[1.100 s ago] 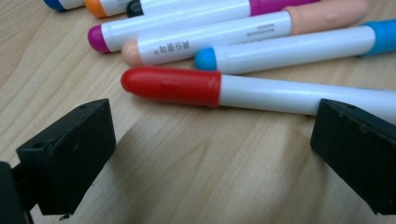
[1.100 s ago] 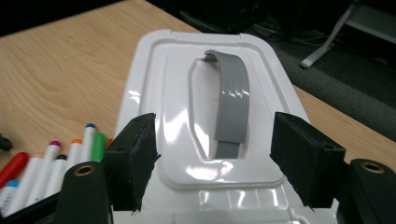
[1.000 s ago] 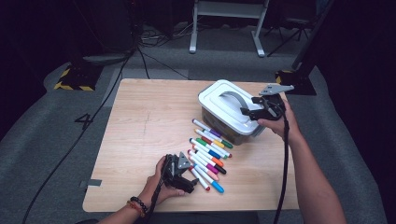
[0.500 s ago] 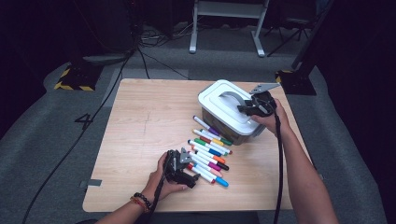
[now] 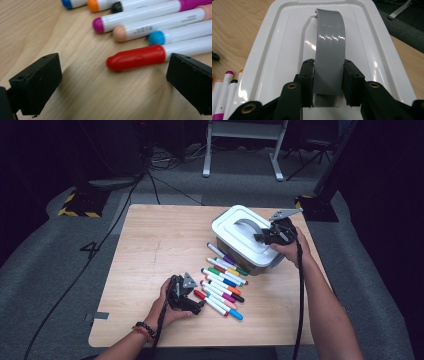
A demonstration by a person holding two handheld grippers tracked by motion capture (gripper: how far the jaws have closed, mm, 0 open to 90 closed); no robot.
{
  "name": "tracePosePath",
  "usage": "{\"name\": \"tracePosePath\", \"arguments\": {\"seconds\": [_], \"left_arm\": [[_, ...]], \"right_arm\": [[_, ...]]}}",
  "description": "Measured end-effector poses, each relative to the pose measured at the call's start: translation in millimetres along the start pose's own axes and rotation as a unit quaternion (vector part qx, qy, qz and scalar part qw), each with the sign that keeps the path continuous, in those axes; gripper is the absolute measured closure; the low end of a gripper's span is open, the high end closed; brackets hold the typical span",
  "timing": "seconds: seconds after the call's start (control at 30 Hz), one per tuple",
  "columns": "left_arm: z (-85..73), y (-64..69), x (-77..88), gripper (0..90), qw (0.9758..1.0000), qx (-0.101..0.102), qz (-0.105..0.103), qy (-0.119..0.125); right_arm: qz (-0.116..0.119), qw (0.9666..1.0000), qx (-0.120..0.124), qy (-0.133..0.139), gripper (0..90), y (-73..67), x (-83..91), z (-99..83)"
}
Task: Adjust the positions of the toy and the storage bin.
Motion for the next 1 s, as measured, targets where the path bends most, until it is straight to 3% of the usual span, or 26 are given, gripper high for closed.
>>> {"name": "tracePosePath", "arguments": {"seconds": [0.1,0.3,0.57,0.77,0.8,0.9,1.0], "left_arm": [[-0.2,-6.9,1.2,2.6,1.0000,0.001,0.003,0.002],[-0.3,-8.4,1.1,2.3,1.0000,0.000,0.002,0.002],[1.3,-12.6,-1.2,0.6,1.0000,0.001,0.005,-0.002],[1.4,-13.1,-1.4,0.5,1.0000,-0.002,0.001,-0.002],[1.3,-13.1,-1.1,0.5,1.0000,-0.001,0.003,-0.002],[0.2,-13.2,2.8,1.7,0.9999,0.000,0.001,-0.011],[-4.7,-11.0,11.9,5.4,0.9998,-0.010,-0.011,-0.016]], "right_arm": [[0.004,1.0000,0.004,-0.004,65.2,-1.3,0.7,0.3],[0.011,0.9999,-0.001,-0.001,65.8,-5.0,1.2,0.8],[-0.002,0.9998,-0.011,-0.016,65.9,-7.6,6.5,-1.1],[-0.011,0.9996,-0.012,-0.023,65.7,-19.3,16.7,-2.9],[-0.016,0.9995,-0.008,-0.025,65.3,-21.4,17.7,-3.0],[-0.062,0.9971,0.021,-0.038,62.5,-22.2,17.0,-5.5],[-0.051,0.9982,-0.002,-0.030,62.7,-16.2,18.2,-8.4]]}}
Point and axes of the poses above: each handheld gripper's, and its own axes: x roughly backward along the jaws, z roughly out of its top, y roughly to its right, the point moved 5 cm from there along -x, roughly forward along the jaws, and after that the axes turned 12 degrees about y, right-handed, at the moved point
